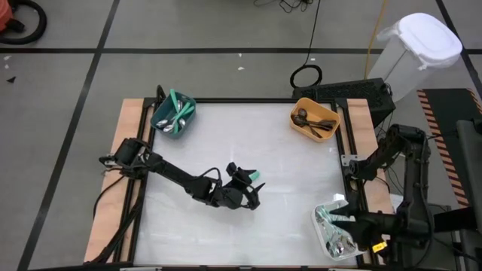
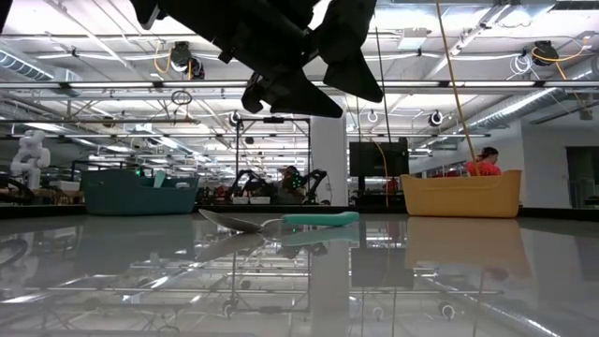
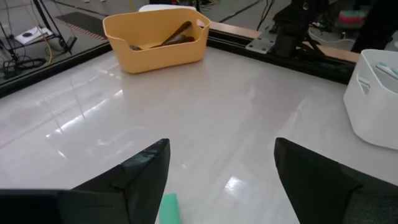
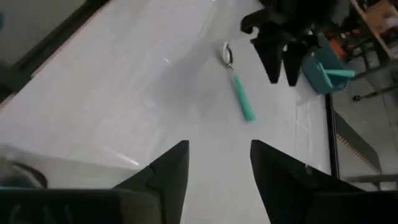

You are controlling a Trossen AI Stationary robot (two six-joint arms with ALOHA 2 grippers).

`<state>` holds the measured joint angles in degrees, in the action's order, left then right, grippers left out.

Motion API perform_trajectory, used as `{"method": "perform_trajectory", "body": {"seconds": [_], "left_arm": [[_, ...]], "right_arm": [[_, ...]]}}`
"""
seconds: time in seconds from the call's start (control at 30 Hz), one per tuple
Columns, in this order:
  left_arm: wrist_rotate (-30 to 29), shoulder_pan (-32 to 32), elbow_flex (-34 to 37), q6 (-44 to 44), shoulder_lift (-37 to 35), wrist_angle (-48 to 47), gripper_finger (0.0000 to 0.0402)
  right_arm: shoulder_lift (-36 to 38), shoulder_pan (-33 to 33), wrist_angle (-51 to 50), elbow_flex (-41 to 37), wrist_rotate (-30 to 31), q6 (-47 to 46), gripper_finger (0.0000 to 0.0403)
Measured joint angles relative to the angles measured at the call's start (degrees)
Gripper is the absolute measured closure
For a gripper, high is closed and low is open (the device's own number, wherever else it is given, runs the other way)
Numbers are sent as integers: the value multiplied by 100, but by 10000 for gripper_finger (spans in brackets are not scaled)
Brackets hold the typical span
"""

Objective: Sort silverware by color (type)
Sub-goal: Put the green spoon into the blue bin

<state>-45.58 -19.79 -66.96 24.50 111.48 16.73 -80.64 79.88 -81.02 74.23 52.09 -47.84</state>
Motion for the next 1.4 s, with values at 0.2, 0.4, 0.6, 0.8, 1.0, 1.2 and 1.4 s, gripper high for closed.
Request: {"method": "perform_trajectory", "body": {"seconds": [0.2, 0.4, 0.6, 0.8, 1.0, 1.2, 1.4], "left_arm": [[0, 0, 0, 169, 0, -1, 115], [0, -5, 0, 179, 0, -9, 115], [0, 44, 0, 179, 0, -22, 115], [0, 105, 0, 84, 0, -23, 115], [0, 184, 0, -70, 0, -26, 115], [-2, 276, 0, -176, 0, -72, 115], [-1, 284, 0, -280, 0, -110, 115]], "right_arm": [[-2, 41, 123, -623, 181, -402, 238], [-2, 61, 110, -1003, 467, -520, 239], [-2, 57, 97, -1029, 1002, -262, 239], [165, 57, -106, -1029, 1012, -202, 239], [501, 57, -121, -1029, 945, -244, 239], [603, 57, -93, -1029, 941, -336, 239], [603, 54, -65, -1292, 940, -374, 239]]}}
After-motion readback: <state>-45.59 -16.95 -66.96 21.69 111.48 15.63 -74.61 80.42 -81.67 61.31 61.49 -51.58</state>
